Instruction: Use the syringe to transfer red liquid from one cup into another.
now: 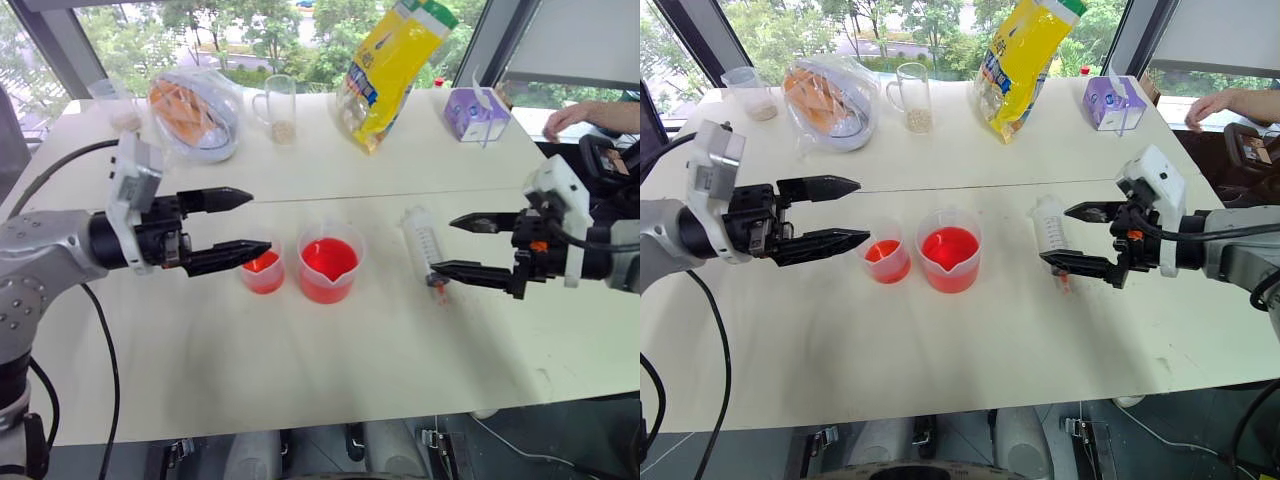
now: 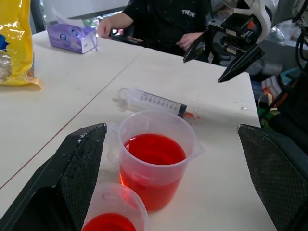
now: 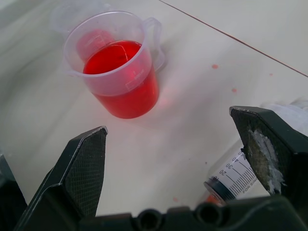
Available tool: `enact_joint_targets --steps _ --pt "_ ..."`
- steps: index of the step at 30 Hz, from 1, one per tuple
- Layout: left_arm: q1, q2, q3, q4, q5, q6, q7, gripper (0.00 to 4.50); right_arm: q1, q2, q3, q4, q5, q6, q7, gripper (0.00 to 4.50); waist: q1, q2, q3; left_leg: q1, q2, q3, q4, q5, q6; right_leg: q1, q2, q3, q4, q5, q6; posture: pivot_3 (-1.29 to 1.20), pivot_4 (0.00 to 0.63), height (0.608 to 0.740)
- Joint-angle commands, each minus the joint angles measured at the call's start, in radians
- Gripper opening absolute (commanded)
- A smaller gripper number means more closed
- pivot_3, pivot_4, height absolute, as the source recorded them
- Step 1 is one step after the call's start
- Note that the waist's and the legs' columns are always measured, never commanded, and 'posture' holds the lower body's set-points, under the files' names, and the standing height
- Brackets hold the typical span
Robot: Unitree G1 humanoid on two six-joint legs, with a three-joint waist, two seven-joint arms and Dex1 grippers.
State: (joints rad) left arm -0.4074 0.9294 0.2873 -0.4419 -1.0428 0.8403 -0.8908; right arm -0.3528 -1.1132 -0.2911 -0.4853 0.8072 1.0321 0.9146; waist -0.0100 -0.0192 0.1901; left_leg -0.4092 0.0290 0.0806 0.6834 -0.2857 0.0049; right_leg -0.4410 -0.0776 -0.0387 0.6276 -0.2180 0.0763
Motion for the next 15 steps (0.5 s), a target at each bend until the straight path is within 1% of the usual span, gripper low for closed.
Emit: enact_joint_targets --steps 1,8,15 --pt "-0.023 -0.007 0.007 0.007 0.016 -0.03 0.0 4.5 -0.005 -0.02 -0.038 -0.004 0.006 -0.012 0.002 4.45 0.0 0.0 0.0 0.0 0.0 0.0 0.0 0.0 0.0 0.0 0.0 0.0 0.0 0.0 0.0 0.0 0.15 0.74" --pt "-0.038 -0.028 0.009 0.014 0.009 -0.024 -0.008 4.5 0.023 -0.036 -0.053 0.005 -0.006 -0.009 -0.004 4.45 0.001 0.0 0.0 0.0 0.0 0.0 0.0 0.0 0.0 0.0 0.0 0.0 0.0 0.0 0.0 0.0 0.15 0.74" --pt "-0.034 -0.053 -0.011 0.01 0.041 -0.045 -0.018 4.5 -0.045 -0.04 0.012 0.04 -0.039 0.025 -0.071 4.45 -0.001 0.0 0.0 0.001 0.0 0.0 0.0 0.0 0.0 0.0 0.0 0.0 0.001 0.0 0.0 0.0 0.15 0.74"
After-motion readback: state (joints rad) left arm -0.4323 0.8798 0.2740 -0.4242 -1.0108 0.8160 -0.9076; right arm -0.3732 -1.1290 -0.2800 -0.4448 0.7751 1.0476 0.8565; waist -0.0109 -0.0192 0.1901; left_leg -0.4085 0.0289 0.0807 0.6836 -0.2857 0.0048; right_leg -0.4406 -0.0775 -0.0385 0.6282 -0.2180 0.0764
